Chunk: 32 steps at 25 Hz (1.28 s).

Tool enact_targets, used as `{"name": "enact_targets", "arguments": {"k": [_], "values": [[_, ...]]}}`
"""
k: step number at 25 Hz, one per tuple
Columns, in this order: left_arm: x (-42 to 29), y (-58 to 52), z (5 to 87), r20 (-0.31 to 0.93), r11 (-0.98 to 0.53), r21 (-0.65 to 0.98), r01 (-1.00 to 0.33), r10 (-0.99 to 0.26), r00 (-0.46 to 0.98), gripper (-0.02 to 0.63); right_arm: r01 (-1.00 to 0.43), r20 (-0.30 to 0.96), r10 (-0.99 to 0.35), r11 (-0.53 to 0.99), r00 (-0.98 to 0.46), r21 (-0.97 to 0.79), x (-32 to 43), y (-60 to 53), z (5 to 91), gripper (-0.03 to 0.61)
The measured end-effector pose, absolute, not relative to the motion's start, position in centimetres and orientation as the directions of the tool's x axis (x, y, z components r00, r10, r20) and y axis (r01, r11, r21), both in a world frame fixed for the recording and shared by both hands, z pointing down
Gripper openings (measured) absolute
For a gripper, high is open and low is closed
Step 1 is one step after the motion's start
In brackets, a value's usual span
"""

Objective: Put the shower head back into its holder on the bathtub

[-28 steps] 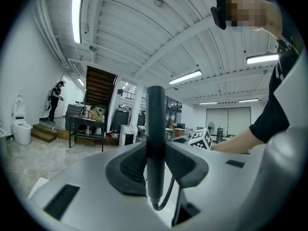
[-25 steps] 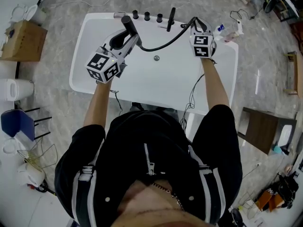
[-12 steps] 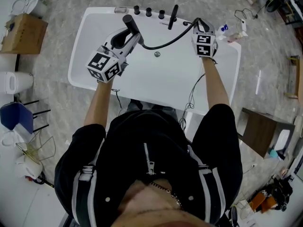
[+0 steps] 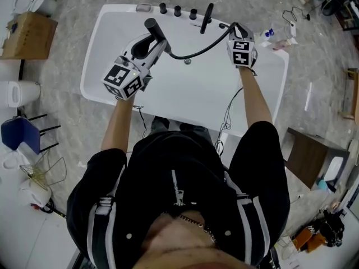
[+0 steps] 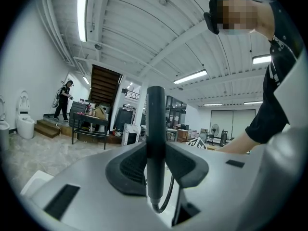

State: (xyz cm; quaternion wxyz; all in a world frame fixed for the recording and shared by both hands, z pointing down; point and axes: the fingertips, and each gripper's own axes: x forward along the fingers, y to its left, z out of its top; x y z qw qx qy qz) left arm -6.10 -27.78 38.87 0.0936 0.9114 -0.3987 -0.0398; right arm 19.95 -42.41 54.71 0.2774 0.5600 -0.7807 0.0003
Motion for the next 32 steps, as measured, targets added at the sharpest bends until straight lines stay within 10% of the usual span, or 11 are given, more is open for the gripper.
{"name": "enact_targets", "arguments": {"k": [32], "values": [[-6.6, -25.2, 34.2, -0.118, -0.638, 0.258, -0.725, -0.766, 0.632, 0.130, -0.897, 0.616, -0.757, 0.406, -0.221, 0.178, 21.0, -43.4, 67.4, 0.064]]}}
